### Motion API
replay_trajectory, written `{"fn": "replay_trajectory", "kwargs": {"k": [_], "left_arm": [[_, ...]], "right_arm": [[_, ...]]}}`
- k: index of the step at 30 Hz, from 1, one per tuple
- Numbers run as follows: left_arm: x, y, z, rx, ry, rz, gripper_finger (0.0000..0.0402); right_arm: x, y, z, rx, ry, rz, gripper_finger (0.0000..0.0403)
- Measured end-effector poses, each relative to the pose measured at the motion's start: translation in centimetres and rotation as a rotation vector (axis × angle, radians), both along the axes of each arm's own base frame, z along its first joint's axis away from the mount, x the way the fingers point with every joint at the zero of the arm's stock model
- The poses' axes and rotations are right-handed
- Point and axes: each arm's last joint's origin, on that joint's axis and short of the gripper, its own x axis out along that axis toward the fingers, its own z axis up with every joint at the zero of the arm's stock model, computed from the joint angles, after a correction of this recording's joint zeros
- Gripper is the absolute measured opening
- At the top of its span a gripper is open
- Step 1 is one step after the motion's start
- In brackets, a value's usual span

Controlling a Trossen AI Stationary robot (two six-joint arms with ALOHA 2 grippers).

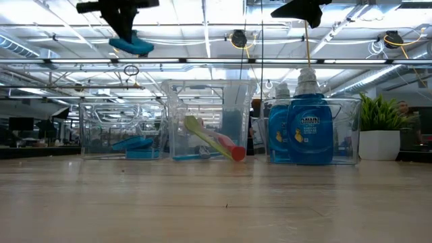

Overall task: Pick & Place Kitchen Sink Supplies
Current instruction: Put the light blue sponge into the left transparent bin

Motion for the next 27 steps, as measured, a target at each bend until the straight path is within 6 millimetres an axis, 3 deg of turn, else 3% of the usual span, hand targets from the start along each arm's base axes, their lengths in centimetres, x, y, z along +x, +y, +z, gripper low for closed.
{"fn": "replay_trajectory", "kwargs": {"k": [8,12,18,27], "left_arm": [[-0.8,5.5,0.5,-0.020,-0.005,-0.035,0.0002],[-0.6,7.8,-0.7,-0.035,-0.061,-0.057,0.0002],[-1.0,9.4,-5.0,-0.134,-0.064,-0.006,0.0002],[-0.1,9.3,-12.8,-0.274,-0.204,-0.021,0.0002]], "right_arm": [[0.0,0.0,0.0,0.006,-0.002,-0.002,0.0212],[0.0,0.0,0.0,0.006,-0.002,-0.002,0.0212],[0.0,0.0,0.0,0.007,-0.002,-0.002,0.0212],[0.0,0.0,0.0,0.007,-0.002,-0.002,0.0212]]}}
